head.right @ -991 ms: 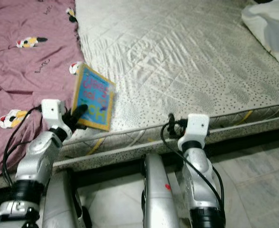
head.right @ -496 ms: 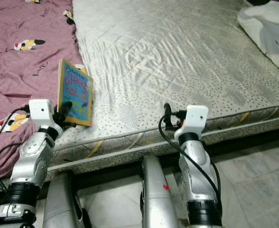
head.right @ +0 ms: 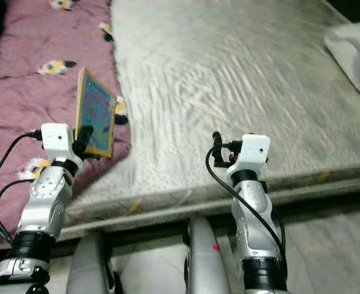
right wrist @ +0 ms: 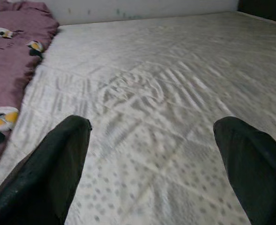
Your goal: Clean up the room
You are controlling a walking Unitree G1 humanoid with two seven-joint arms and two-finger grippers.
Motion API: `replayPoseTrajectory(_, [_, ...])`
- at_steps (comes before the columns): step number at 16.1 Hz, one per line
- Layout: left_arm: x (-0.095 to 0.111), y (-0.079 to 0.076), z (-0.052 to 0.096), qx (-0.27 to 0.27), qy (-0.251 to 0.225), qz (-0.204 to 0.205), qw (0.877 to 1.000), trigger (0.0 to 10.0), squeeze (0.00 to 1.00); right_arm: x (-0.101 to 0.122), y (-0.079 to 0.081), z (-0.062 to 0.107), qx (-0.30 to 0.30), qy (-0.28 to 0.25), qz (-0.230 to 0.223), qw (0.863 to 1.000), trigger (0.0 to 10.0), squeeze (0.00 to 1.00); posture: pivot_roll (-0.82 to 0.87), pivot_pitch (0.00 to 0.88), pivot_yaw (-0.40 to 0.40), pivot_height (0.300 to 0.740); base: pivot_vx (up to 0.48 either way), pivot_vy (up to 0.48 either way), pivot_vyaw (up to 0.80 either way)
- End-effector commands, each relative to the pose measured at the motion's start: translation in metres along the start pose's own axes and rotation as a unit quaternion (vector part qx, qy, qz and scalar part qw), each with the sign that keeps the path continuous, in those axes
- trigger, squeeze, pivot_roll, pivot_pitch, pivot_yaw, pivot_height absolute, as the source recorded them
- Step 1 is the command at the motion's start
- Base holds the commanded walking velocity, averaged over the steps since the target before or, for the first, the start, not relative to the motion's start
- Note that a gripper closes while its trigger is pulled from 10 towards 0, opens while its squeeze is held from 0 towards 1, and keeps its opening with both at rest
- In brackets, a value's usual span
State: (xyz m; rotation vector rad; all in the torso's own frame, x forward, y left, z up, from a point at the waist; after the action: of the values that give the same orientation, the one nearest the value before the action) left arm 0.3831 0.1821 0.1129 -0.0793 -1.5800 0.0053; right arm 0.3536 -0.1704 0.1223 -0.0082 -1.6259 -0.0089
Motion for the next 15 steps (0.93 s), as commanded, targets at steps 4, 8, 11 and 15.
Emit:
replayPoseTrajectory(4, [0.007,0.001,-0.001,-0.001,-0.016,-0.021,1.000,10.0,0.00,0.002,-0.005,-0.001,-0.011,-0.006,0.004,1.000,10.0,0.00,-0.08,0.067,-0.002,0.726,0.000,0.000,0.00])
replayPoseTrajectory(8, [0.000,0.000,0.005,-0.017,-0.006,-0.032,0.999,10.0,0.00,0.000,-0.009,0.001,-0.018,-0.004,0.012,1.000,10.0,0.00,-0.09,0.061,0.006,0.740,0.000,0.000,0.00])
replayPoseTrajectory(11, [-0.008,0.006,0.013,-0.011,0.006,-0.044,0.999,10.0,0.00,-0.002,-0.014,0.005,-0.025,-0.001,0.014,1.000,10.0,0.00,-0.09,0.058,0.008,0.740,0.000,0.000,0.00])
replayPoseTrajectory(15, [-0.015,0.008,0.015,-0.002,0.018,-0.038,0.999,10.0,0.00,-0.009,-0.016,0.010,-0.033,0.008,0.019,0.999,10.0,0.00,-0.09,0.048,0.004,0.740,0.000,0.000,0.00])
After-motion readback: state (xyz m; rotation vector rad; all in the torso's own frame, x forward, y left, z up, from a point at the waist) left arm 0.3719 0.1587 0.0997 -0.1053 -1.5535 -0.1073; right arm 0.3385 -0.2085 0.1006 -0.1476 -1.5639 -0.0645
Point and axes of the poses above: a point about 5 cm out from each wrist's last joint towards the gripper, its own z axis pointing back from the gripper into the wrist, its own x axis along the axis of the wrist's last joint, y = z × x, the point moved 6 cm from there along -z, pointing out of the wrist towards the gripper, and after that the axes turned 4 degrees about z, right-handed, at the moved point
